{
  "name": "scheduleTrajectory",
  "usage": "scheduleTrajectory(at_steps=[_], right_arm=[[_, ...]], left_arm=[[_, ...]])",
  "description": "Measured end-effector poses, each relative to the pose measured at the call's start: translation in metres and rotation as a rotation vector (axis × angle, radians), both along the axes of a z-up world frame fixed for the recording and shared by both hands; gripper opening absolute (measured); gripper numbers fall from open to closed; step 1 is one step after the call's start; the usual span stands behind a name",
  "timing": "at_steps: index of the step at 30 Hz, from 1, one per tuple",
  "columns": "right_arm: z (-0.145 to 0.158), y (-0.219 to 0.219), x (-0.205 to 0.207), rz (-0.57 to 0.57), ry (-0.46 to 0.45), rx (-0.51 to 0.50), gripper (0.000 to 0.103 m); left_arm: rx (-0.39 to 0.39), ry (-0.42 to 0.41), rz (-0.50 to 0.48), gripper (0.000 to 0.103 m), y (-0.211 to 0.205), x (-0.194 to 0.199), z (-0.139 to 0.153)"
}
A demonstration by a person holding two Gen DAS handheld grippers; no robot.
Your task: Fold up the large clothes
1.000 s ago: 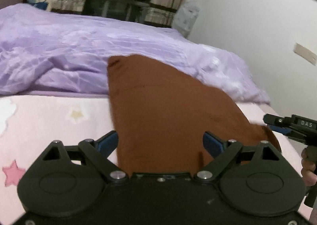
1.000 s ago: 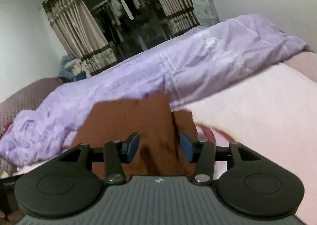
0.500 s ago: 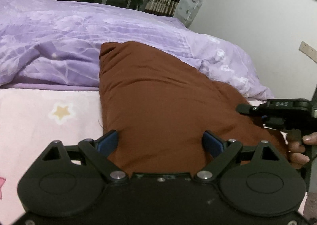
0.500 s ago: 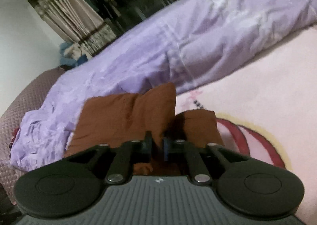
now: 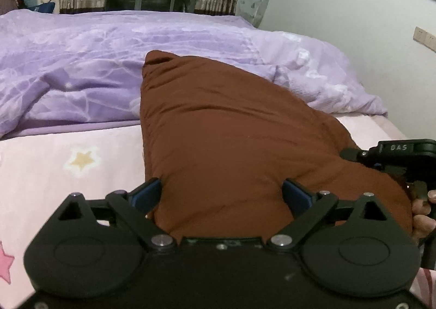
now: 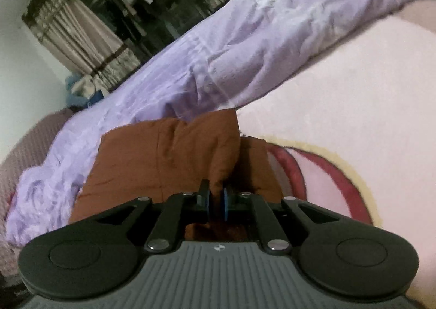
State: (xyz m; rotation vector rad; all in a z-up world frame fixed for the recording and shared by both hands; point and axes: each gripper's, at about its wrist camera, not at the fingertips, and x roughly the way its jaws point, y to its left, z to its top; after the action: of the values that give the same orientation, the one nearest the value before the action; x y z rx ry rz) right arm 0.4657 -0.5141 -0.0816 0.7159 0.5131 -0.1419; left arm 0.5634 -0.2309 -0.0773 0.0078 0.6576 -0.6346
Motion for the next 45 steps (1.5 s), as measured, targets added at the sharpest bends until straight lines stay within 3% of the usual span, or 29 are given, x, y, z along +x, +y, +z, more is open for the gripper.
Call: scheduleTrajectory(at_steps=[1,2,3,5,9,14,18,20,22,24,25,26,27,28,30,34,37,40,45], right_arm=[[0.001,-0.001,-0.003,-0.004,-0.014,0.02,0.014],[0.003,-0.003,-0.008,-0.007,-0.029,0.039,0.024],[0.007,-0.003,-0.015,-0.008,-0.04,0.049,0.042],[0.018,-0.002,-0.037,-0.028,-0.06,0.034,0.057],[0.029,0.004,-0.104,-0.064,-0.108,-0.002,0.075],[0.002,0.007,-0.143,-0.094,-0.141,0.202,0.075],[-0.015,0.015,-0.129,-0.067,-0.121,0.288,0.074],[-0.015,0.019,-0.113,-0.067,-0.109,0.283,0.074],[-0.012,0.021,-0.101,-0.084,-0.109,0.263,0.074],[-0.008,0.023,-0.094,-0.097,-0.104,0.228,0.075],[-0.006,0.026,-0.091,-0.1,-0.099,0.209,0.075],[-0.005,0.028,-0.091,-0.105,-0.096,0.19,0.067],[-0.002,0.03,-0.089,-0.103,-0.099,0.171,0.045],[0.004,0.033,-0.089,-0.095,-0.107,0.143,0.038],[0.017,0.036,-0.092,-0.077,-0.153,0.11,0.03],[0.016,0.037,-0.083,-0.046,-0.184,0.131,0.028],[-0.018,0.035,-0.075,-0.067,-0.108,0.148,0.028],[-0.045,0.029,-0.08,-0.075,-0.125,0.205,0.028],[-0.037,0.033,-0.079,-0.079,-0.105,0.163,0.031]], left_arm=[[-0.008,0.003,0.002,0.099,0.002,0.0,0.001],[-0.019,0.004,0.004,0.099,0.007,-0.001,0.005],[-0.031,0.003,0.012,0.096,0.013,-0.005,0.009],[-0.04,-0.029,0.019,0.096,0.026,-0.021,0.018],[-0.054,-0.09,0.038,0.095,0.069,-0.067,0.014],[-0.088,-0.018,0.048,0.094,0.095,-0.112,-0.018],[-0.004,-0.041,0.027,0.091,0.073,-0.127,-0.035],[0.054,-0.07,0.045,0.082,0.059,-0.123,-0.041],[0.086,-0.08,0.072,0.056,0.051,-0.117,-0.046],[0.059,-0.058,0.094,0.053,0.052,-0.11,-0.048],[0.032,-0.049,0.103,0.042,0.056,-0.107,-0.047],[0.001,-0.045,0.108,0.036,0.06,-0.106,-0.045],[-0.032,-0.039,0.119,0.032,0.066,-0.106,-0.042],[-0.072,-0.037,0.129,0.029,0.074,-0.105,-0.037],[-0.171,0.002,0.148,0.028,0.09,-0.1,-0.033],[-0.311,0.164,0.207,0.027,0.113,-0.076,-0.046],[-0.301,0.197,0.208,0.031,0.113,-0.072,-0.063],[-0.262,0.162,0.198,0.038,0.11,-0.075,-0.073],[-0.218,0.155,0.186,0.039,0.108,-0.074,-0.068]])
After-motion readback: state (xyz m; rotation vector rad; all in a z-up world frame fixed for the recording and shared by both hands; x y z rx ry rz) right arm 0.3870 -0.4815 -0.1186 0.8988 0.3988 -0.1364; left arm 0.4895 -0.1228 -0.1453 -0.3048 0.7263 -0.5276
